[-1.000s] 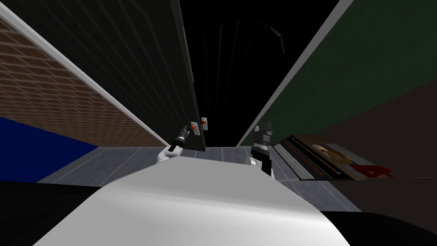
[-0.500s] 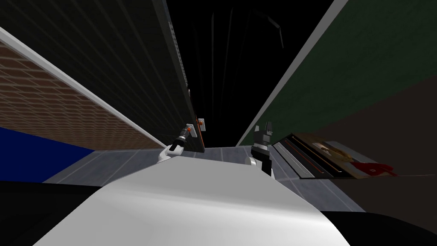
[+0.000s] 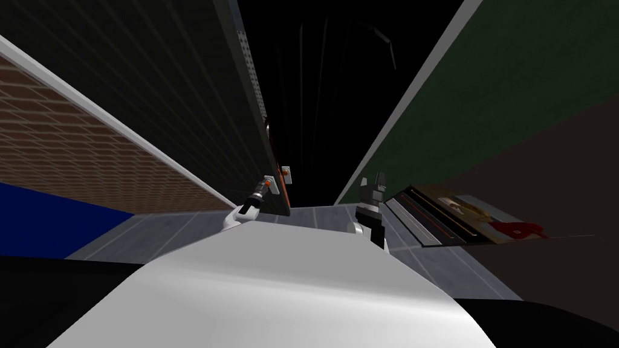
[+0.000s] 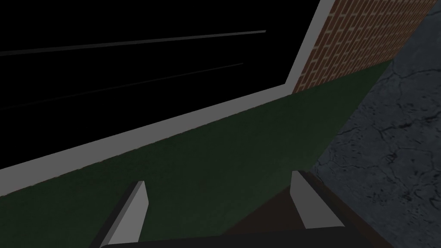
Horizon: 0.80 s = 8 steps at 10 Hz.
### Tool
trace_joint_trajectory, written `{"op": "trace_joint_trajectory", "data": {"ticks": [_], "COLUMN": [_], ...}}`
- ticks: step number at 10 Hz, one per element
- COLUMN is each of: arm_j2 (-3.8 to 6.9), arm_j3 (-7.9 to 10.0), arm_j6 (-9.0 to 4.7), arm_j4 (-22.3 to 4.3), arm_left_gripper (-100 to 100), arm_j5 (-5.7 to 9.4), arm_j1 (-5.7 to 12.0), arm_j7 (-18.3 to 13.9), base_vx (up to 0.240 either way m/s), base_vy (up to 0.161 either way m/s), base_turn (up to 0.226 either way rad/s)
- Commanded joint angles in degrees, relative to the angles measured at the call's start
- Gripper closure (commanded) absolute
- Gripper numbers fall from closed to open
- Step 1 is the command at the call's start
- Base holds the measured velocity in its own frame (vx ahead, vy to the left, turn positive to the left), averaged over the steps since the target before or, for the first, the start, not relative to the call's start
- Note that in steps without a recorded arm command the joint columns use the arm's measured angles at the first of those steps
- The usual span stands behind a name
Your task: Pull the door open
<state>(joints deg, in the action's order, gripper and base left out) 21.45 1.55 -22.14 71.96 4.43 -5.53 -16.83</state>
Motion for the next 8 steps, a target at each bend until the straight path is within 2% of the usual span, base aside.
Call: {"op": "trace_joint_trajectory", "data": {"ticks": [1,5,6,8], "arm_j2": [0.9,3.68,4.69,6.06], "arm_j3": [-0.48,-3.12,-4.18,-5.68], "arm_j6": [-0.09,-2.2,-3.01,-4.13], "arm_j4": [0.68,2.29,2.95,3.88], "arm_left_gripper": [100,100,100,100], "arm_j5": [0.04,0.08,0.08,0.08], "arm_j1": [-1.47,-3.45,-4.11,-4.98], "arm_j7": [-0.67,-3.19,-4.14,-5.45], "base_vx": [-0.166,-0.199,-0.21,-0.21], "base_vy": [0.115,0.085,0.094,0.142], "base_turn": [-0.1,-0.134,-0.19,-0.191]}}
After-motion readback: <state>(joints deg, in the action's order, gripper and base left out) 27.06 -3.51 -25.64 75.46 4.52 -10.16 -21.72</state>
